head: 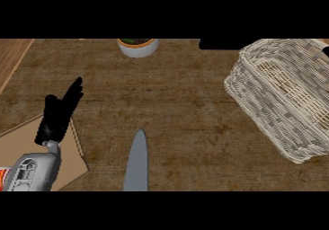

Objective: Pick the lemon from the placemat and place it in the basket

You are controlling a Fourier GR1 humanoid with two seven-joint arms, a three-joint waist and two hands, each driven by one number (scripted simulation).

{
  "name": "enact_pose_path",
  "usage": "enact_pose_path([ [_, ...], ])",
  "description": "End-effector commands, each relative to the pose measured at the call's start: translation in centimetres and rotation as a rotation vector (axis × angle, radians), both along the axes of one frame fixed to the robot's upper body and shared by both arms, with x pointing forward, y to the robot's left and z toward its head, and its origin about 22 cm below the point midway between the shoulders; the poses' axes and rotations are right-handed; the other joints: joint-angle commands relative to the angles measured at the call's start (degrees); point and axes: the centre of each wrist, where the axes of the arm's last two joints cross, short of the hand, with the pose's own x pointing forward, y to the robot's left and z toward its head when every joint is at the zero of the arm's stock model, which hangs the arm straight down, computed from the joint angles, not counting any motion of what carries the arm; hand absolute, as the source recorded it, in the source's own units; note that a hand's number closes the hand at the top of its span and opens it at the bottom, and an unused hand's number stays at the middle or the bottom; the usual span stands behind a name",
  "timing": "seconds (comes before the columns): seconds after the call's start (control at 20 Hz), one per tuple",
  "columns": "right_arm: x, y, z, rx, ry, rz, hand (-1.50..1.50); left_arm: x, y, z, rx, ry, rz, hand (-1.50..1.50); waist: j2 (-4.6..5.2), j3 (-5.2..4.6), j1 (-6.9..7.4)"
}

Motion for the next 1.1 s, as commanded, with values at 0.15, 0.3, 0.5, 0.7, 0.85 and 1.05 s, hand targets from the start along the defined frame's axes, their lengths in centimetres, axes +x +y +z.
enact_pose_path([
  [0.15,2.0,-5.3,-3.0,0.012,0.028,0.096,1.5,0.7,-0.6,-0.2,0.005,0.004,0.007,0.0,-0.1,-0.04,-0.39],
  [0.3,5.2,-6.1,-4.8,0.021,0.05,0.08,1.5,1.0,-0.1,-0.2,0.005,-0.012,0.0,0.0,0.16,-0.05,0.42],
  [0.5,5.2,-6.3,-7.3,-0.009,0.051,0.091,1.5,0.9,0.5,1.3,0.014,-0.003,0.004,0.0,-0.12,-0.04,-0.09],
  [0.7,6.0,-5.9,-9.7,0.086,0.122,0.108,1.5,-0.5,0.3,0.8,0.003,-0.004,0.004,0.0,-0.22,-0.04,-0.04],
  [0.85,7.1,-7.7,-12.4,0.194,0.207,0.035,1.5,0.6,-0.2,0.8,0.012,-0.008,0.006,0.0,0.01,-0.02,0.1],
  [1.05,7.2,-7.8,-14.3,0.273,0.201,0.067,-1.5,-0.9,-0.9,-0.4,0.008,0.004,0.013,0.0,-0.18,-0.03,-0.11],
])
